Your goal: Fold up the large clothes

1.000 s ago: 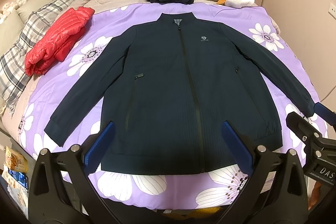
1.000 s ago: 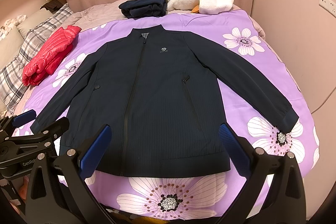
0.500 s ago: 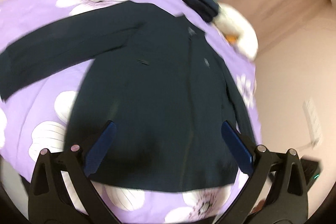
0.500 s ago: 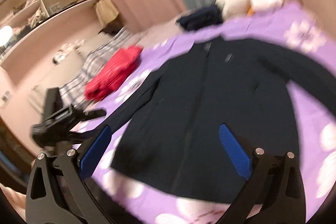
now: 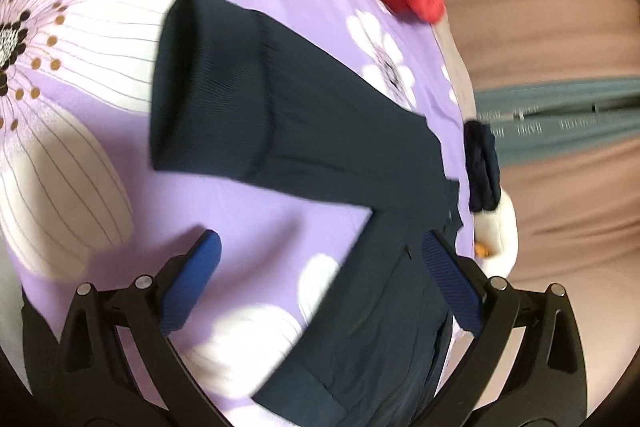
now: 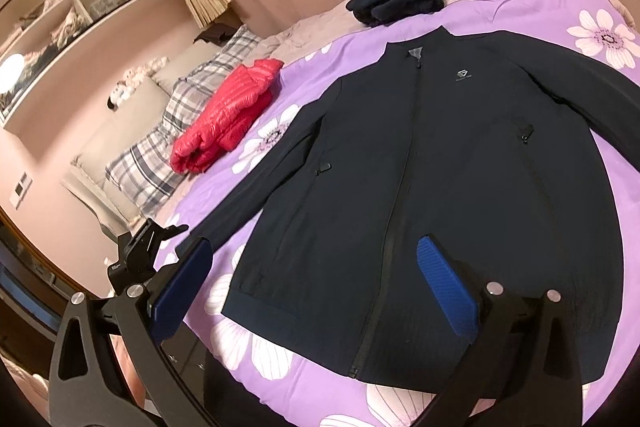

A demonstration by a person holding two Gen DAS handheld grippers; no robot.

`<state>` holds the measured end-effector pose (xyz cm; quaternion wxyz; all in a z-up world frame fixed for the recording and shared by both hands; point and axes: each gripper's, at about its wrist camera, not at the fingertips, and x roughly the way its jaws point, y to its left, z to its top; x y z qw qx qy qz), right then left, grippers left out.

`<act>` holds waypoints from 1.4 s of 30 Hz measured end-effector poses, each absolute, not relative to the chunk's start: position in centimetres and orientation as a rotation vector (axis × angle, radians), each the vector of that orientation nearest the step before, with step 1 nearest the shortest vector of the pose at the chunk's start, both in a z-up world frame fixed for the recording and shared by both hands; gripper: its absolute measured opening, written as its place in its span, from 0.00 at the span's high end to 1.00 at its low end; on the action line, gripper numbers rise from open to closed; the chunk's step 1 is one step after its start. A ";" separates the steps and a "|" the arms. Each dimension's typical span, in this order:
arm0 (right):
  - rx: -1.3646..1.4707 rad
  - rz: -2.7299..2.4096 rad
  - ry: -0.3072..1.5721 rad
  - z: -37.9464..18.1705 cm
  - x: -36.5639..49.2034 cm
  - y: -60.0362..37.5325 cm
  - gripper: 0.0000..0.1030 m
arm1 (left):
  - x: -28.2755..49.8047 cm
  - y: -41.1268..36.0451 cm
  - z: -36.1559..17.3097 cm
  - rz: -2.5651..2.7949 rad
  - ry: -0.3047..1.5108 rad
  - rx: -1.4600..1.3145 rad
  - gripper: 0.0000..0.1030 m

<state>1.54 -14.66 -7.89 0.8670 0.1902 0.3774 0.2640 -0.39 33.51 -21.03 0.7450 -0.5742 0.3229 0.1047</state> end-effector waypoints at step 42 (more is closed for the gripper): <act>0.397 0.375 0.806 -10.1 3.0 -21.3 0.01 | 29.9 0.0 2.5 -0.170 0.734 0.112 0.86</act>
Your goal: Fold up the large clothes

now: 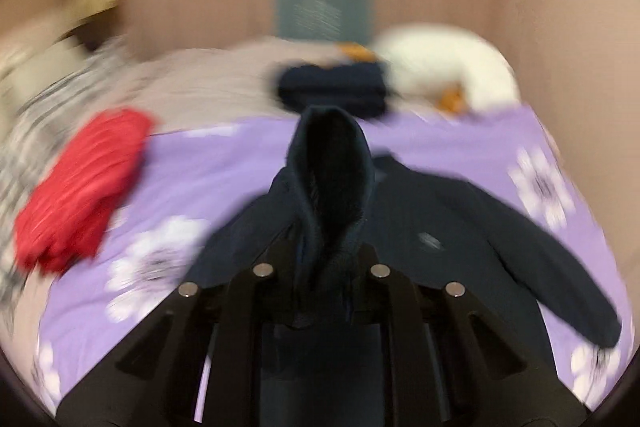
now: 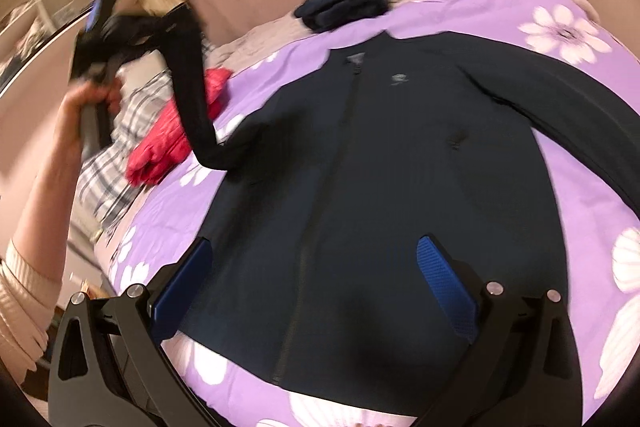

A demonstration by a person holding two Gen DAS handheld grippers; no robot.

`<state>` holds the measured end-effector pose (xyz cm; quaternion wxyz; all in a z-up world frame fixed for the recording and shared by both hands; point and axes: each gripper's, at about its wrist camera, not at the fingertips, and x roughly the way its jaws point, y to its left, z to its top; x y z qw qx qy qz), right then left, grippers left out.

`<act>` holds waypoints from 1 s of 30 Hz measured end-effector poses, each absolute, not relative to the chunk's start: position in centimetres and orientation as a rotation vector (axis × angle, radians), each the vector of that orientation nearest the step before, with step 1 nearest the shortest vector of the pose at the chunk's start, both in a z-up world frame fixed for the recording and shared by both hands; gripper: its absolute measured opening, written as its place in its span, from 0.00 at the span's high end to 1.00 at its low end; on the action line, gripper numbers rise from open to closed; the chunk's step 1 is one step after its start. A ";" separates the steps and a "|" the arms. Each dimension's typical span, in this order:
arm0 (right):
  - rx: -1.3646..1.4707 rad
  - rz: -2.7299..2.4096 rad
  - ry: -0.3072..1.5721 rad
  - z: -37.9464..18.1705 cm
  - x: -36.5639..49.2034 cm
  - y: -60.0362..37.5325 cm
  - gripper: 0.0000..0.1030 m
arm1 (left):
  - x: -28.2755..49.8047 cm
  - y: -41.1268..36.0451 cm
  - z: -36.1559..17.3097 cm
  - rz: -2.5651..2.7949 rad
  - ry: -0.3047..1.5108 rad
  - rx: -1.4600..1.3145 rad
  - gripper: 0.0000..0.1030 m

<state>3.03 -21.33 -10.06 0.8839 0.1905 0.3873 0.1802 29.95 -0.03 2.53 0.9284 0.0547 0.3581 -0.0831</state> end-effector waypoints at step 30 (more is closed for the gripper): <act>0.452 0.145 0.962 -18.1 28.4 -26.0 0.13 | 32.8 23.0 -22.0 -0.216 0.932 -1.012 0.20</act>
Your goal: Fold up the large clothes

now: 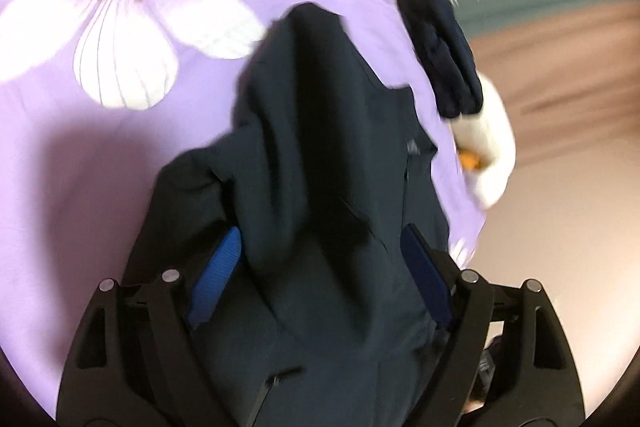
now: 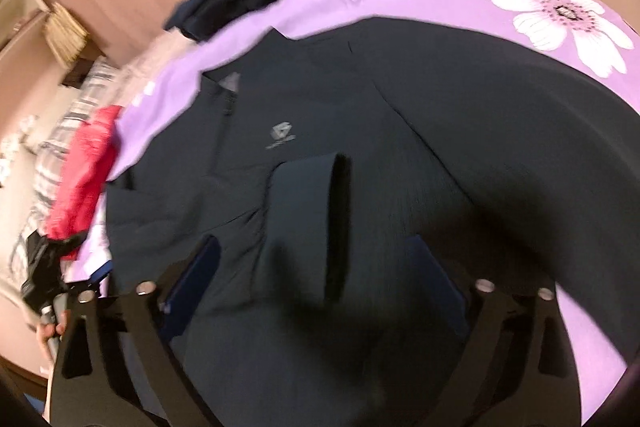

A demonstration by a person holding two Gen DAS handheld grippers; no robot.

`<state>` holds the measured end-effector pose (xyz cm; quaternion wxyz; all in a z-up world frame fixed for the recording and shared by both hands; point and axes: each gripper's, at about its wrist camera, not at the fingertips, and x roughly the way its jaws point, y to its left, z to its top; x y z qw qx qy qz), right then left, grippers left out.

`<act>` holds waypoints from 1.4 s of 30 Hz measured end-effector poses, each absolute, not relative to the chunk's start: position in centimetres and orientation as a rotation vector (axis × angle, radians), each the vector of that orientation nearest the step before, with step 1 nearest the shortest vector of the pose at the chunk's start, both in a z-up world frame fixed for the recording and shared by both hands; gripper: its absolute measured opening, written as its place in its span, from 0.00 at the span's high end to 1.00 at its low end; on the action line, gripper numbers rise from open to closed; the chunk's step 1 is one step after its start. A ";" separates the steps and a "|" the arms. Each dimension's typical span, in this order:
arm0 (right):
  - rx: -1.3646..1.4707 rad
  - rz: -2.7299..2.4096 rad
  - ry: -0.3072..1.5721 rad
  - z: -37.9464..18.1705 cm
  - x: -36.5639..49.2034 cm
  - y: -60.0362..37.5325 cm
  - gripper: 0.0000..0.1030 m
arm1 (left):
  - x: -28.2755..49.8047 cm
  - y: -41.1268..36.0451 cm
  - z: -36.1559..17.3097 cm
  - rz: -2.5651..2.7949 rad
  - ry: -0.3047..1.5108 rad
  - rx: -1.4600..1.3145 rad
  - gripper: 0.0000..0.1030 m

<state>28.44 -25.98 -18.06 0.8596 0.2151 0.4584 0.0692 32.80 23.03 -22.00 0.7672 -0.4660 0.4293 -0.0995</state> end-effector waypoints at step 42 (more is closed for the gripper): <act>0.209 0.165 0.964 -17.4 29.5 -24.0 0.55 | 35.2 14.9 -19.4 -0.052 1.069 -0.223 0.18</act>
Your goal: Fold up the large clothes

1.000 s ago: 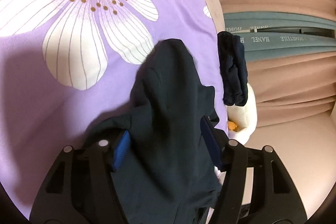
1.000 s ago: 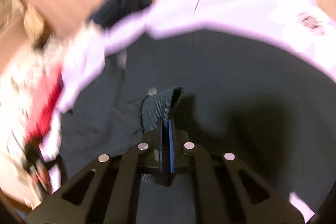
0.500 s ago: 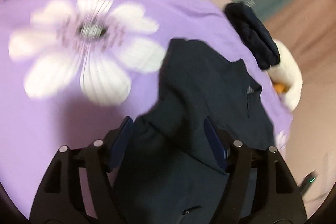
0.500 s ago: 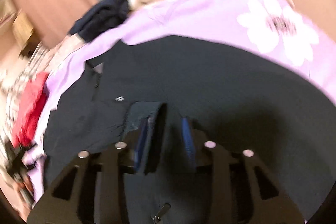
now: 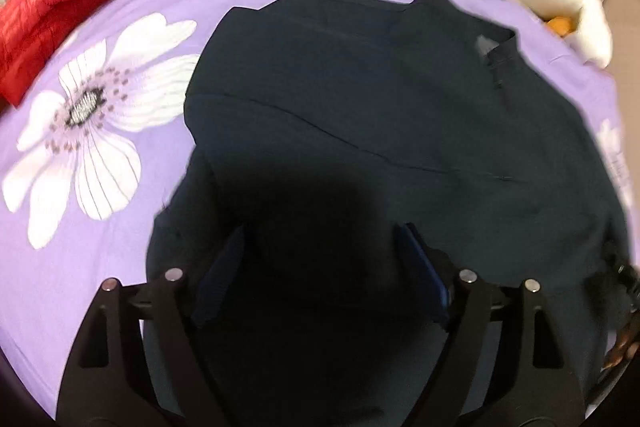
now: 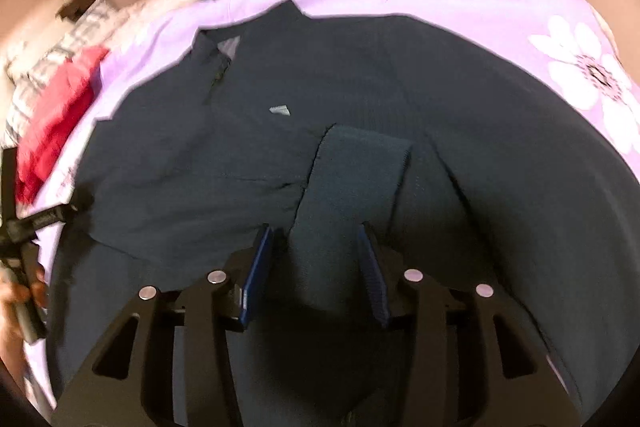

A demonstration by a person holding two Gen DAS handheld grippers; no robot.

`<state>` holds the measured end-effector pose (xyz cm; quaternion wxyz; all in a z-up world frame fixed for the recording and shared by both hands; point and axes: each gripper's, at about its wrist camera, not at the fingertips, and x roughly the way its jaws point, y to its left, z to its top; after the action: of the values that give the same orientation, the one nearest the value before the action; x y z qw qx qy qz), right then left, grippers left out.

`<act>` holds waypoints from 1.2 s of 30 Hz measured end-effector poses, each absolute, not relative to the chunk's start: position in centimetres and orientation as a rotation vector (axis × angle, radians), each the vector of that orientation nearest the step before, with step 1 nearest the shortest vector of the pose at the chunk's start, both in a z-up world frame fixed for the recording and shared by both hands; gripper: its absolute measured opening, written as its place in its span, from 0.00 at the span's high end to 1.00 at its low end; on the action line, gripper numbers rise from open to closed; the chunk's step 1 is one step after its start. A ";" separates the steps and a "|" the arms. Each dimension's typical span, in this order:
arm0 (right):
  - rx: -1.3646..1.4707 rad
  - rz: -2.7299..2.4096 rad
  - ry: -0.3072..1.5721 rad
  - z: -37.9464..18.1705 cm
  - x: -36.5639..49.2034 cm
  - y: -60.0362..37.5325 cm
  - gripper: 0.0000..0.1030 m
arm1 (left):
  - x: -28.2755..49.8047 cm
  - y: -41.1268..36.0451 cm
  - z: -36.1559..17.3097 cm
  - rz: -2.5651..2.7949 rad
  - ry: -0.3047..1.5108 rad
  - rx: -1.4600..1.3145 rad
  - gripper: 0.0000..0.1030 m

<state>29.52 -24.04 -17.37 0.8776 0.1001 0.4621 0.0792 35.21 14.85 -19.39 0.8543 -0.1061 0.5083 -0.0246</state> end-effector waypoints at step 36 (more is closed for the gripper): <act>1.224 -0.502 0.294 -20.9 -0.9 -47.3 0.29 | 11.0 15.8 -17.0 -0.269 1.023 -0.641 0.02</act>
<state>-0.88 -47.28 -20.86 0.7791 0.5662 0.1359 -0.2322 10.95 15.78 -16.97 0.8147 -0.3007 0.4794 -0.1263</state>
